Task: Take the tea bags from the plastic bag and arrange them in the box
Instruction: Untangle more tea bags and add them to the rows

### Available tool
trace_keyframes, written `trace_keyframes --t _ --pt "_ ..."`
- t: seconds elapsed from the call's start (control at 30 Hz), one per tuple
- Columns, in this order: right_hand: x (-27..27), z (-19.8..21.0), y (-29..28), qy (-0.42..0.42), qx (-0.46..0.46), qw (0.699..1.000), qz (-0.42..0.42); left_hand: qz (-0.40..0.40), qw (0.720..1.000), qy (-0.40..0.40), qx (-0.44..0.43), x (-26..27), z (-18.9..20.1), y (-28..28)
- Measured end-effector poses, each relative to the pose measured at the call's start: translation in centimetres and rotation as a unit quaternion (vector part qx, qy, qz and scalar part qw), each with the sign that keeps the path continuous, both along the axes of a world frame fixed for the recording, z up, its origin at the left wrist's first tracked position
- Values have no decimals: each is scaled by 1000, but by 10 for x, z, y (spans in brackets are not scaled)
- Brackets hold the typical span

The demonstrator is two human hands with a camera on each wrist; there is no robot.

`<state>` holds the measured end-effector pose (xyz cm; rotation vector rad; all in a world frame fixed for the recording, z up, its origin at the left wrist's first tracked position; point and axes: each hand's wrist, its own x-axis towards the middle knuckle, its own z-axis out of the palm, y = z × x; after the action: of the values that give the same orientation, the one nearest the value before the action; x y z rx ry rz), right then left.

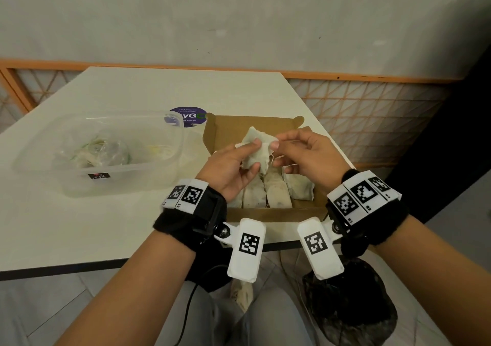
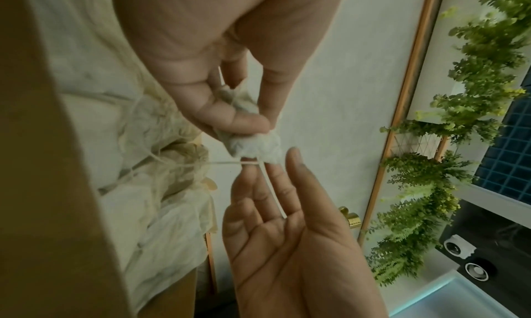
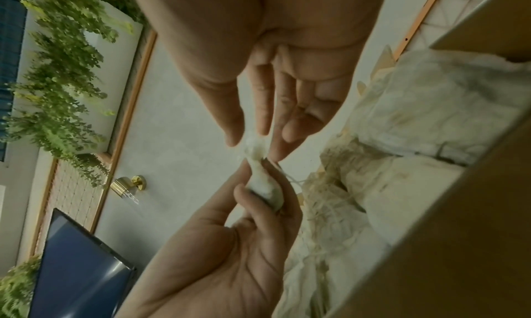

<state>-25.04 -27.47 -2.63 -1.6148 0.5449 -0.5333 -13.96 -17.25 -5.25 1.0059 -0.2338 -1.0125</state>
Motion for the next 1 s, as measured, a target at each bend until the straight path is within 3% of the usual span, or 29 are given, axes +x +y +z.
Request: trace_keyframes --t 0.27,0.7,1.0 --pt "11 5 3 55 13 998 -1 18 997 66 -32 -2 2 -6" --pt "0 -7 -20 100 -20 995 -20 50 998 -8 34 3 4 -2" --pt "-11 -4 -39 126 -97 984 -77 102 992 44 -60 16 11 1"
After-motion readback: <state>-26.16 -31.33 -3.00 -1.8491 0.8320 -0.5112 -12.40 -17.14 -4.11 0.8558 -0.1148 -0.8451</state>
